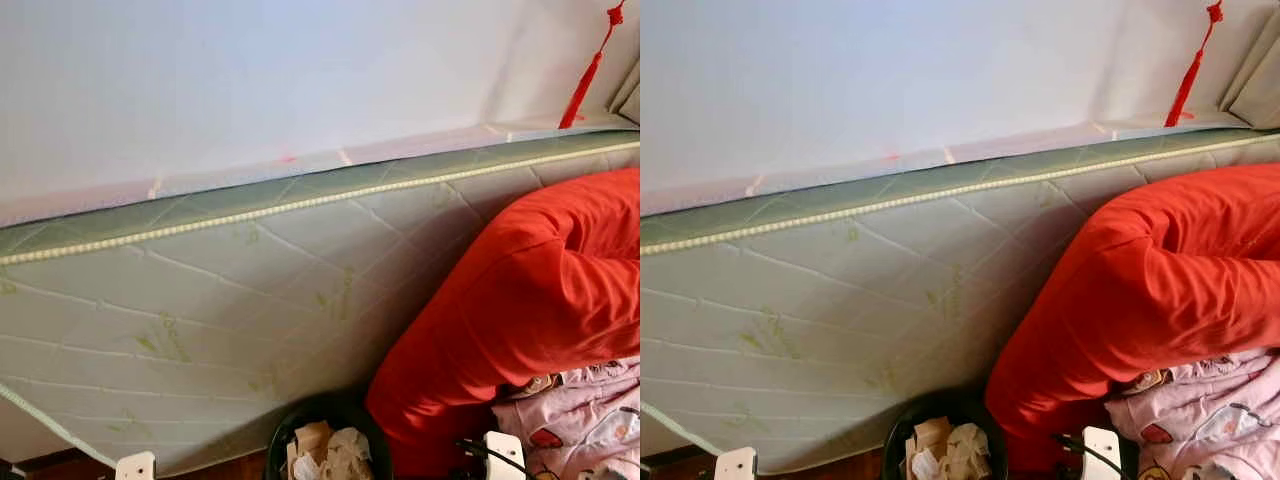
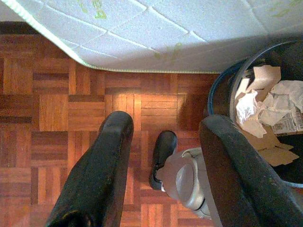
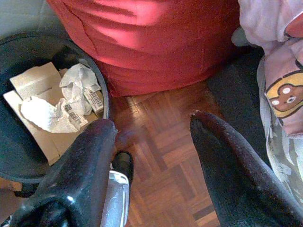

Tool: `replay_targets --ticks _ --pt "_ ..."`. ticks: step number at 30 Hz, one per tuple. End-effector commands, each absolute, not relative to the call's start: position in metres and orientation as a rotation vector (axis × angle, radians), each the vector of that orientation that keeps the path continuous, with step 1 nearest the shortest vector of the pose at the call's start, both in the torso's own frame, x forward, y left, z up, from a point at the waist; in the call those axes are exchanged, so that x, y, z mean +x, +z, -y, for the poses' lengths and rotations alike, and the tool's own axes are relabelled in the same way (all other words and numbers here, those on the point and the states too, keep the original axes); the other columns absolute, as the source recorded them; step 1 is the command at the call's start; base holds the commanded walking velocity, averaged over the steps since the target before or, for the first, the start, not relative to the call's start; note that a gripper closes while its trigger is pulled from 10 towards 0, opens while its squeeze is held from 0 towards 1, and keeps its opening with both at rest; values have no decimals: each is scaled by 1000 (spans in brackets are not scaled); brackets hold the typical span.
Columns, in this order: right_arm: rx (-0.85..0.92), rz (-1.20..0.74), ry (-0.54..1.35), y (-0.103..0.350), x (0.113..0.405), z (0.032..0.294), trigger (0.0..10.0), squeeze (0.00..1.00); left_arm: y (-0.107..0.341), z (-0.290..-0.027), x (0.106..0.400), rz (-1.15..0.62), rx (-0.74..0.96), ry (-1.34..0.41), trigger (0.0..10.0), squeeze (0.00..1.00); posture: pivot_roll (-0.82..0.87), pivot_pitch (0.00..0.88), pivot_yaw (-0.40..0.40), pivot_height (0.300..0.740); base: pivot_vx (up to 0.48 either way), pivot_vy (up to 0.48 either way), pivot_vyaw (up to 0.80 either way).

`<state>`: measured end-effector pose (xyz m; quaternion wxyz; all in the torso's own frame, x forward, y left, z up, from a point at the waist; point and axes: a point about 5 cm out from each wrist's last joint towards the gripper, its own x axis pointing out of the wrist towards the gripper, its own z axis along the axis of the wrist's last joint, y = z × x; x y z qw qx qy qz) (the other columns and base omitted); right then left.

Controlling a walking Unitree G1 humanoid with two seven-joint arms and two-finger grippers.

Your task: Clean up the room

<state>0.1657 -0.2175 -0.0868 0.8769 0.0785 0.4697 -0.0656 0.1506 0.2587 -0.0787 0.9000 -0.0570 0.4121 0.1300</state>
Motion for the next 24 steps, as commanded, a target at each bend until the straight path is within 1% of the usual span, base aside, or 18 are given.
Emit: replay_targets --ticks 1,7,10,12,16,24 --pt "161 -991 -132 -88 164 217 10000 0 -82 -260 141 -895 -116 273 10000 0 124 0 -57 740 -251 0 0" --pt "162 -992 -133 -88 163 217 10000 0 -83 -257 143 -895 -118 264 10000 0 123 0 -56 740 -246 0 0" --pt "162 -994 -130 -88 163 217 10000 0 -82 -248 151 -882 -121 251 10000 0 124 0 -57 740 -244 0 0" --pt "162 -994 -130 -88 163 217 10000 0 -82 -248 151 -882 -121 251 10000 0 124 0 -57 740 -244 0 0" --pt "164 -994 -129 -88 163 216 10000 0 -82 -237 160 -870 -122 233 10000 0 125 0 -58 740 -247 0 0" --pt "166 -994 -127 -88 163 216 10000 0 -81 -228 169 -863 -123 223 10000 0 126 0 -60 740 -246 0 0"
